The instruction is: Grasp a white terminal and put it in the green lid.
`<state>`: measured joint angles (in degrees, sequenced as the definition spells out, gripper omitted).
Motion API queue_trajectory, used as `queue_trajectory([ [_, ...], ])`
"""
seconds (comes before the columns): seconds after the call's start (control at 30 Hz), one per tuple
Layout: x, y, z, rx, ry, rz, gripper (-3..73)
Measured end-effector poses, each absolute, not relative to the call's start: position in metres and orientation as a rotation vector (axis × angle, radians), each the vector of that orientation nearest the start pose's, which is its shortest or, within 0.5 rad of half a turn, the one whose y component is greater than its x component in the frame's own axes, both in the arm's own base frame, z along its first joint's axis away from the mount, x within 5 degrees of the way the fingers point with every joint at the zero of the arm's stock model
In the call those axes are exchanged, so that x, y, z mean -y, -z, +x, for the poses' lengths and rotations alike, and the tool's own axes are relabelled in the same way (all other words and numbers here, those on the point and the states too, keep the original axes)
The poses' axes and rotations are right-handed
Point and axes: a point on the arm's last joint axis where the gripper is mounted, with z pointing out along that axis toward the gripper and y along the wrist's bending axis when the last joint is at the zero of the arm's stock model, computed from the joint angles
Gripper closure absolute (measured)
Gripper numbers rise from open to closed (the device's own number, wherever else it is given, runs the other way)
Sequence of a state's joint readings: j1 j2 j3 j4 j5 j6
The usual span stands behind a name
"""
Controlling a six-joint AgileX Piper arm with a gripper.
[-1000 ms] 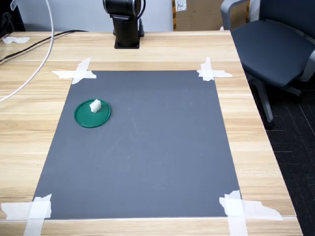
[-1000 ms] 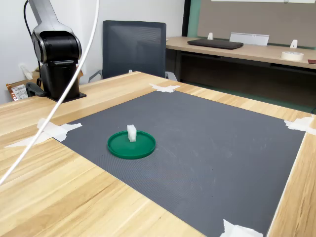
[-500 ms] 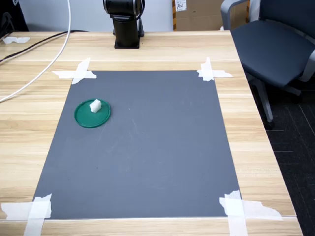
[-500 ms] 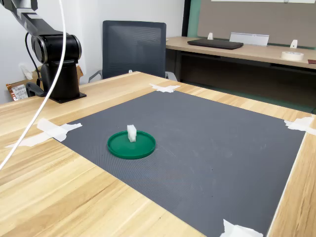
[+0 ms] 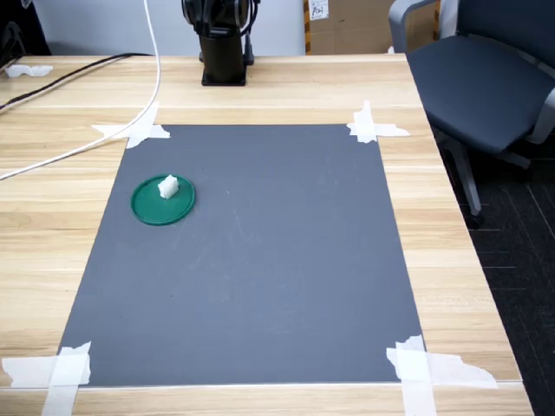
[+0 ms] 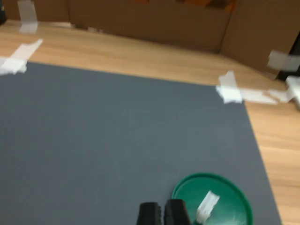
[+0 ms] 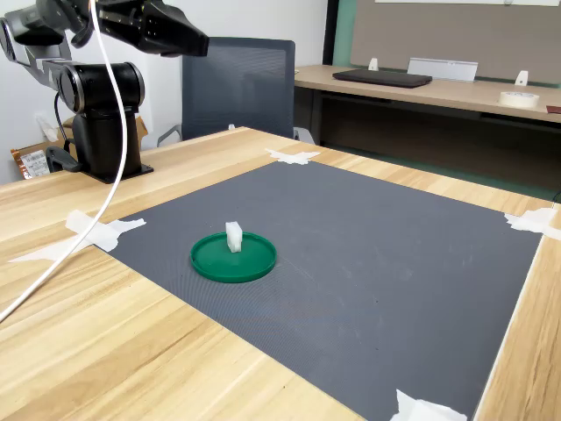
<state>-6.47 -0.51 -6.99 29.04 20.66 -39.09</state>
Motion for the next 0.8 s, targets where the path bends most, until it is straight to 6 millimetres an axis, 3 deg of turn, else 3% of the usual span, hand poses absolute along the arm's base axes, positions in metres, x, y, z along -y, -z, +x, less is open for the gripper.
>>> queue_trajectory([
  [0.8,-0.0104,-0.2228,0.0483,-1.668,0.092,-0.206,72.3],
])
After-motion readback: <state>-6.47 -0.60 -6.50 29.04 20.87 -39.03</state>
